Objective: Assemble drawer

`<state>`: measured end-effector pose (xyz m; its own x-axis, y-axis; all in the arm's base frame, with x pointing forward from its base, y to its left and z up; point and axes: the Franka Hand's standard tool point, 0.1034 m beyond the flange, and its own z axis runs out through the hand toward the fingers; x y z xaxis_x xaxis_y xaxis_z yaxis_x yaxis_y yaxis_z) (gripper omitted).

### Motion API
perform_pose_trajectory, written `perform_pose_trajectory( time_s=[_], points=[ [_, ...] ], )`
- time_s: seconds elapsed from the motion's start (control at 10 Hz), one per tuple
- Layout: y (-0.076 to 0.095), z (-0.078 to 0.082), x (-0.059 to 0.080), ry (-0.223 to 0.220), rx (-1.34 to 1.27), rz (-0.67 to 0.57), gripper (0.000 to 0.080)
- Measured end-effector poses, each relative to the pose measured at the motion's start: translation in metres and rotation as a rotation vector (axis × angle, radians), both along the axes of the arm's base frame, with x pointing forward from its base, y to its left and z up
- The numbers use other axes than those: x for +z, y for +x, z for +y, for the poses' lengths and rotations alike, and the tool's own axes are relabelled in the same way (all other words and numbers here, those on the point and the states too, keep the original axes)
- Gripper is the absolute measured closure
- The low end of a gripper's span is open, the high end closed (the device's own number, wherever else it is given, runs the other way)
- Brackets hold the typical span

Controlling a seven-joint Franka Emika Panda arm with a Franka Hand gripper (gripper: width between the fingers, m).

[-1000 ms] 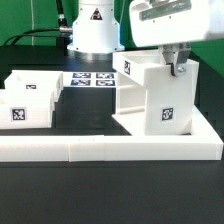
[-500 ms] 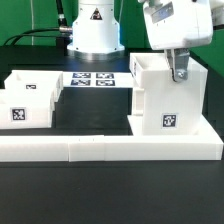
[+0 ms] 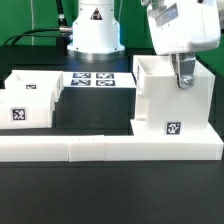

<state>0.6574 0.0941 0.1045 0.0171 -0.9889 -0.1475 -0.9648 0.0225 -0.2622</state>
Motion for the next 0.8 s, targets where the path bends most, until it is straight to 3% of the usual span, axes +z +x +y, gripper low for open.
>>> perform_pose_trajectory(
  time_s=[0.1,0.2,0.3,0.5,0.6,0.7,0.8],
  points=[
    [0.0000,0.0000,0.0000,0.000,0.000,0.000,0.0739],
    [0.0000,0.0000,0.0000,0.000,0.000,0.000,0.0642],
    [0.0000,0.0000,0.0000,0.000,0.000,0.000,0.0642],
    [0.0000,0.0000,0.0000,0.000,0.000,0.000,0.0253],
    [0.0000,0.0000,0.0000,0.000,0.000,0.000,0.0253],
    [0.0000,0.0000,0.0000,0.000,0.000,0.000,0.0161],
    [0.0000,0.0000,0.0000,0.000,0.000,0.000,0.0161]
  ],
)
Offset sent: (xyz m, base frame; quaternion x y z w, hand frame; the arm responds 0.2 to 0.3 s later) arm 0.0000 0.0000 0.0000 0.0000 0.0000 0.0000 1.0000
